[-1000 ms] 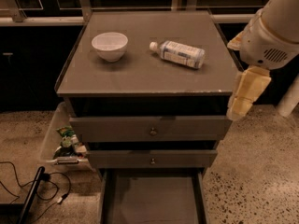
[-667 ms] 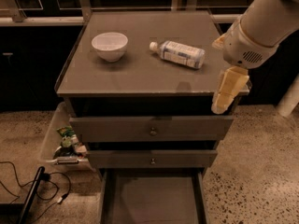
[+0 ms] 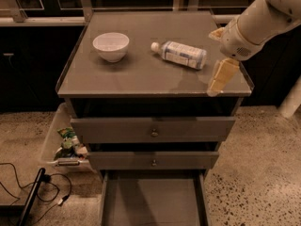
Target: Place blue plastic bottle into bottom drawer
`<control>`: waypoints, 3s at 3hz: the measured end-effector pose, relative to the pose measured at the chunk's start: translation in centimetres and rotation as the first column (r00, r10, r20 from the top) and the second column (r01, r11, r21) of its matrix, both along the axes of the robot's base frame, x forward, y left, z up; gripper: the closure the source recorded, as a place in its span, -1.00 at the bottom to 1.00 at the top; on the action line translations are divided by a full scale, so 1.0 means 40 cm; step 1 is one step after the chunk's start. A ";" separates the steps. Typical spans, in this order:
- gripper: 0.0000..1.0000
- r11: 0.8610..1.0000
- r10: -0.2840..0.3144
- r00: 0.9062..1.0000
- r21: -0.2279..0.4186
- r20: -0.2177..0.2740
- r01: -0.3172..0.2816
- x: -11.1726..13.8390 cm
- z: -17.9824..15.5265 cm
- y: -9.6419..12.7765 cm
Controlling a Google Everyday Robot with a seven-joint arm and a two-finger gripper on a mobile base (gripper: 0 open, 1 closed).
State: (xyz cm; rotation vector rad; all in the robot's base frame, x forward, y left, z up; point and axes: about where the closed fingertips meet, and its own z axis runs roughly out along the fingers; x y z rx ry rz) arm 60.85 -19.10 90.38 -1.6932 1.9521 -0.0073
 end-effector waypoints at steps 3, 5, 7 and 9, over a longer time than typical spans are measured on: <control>-1.00 0.995 -0.091 0.996 0.042 0.022 0.090 0.149 -0.050 -0.037; -1.00 0.975 -0.100 0.995 0.200 -0.008 0.100 0.266 -0.081 -0.061; -1.00 0.892 -0.012 0.987 0.444 -0.158 0.082 0.305 -0.114 0.003; -0.65 0.863 0.026 0.980 0.499 -0.200 0.078 0.312 -0.109 0.040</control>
Offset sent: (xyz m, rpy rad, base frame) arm 0.0574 -0.0152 -0.0229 0.0583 -0.0078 -0.0975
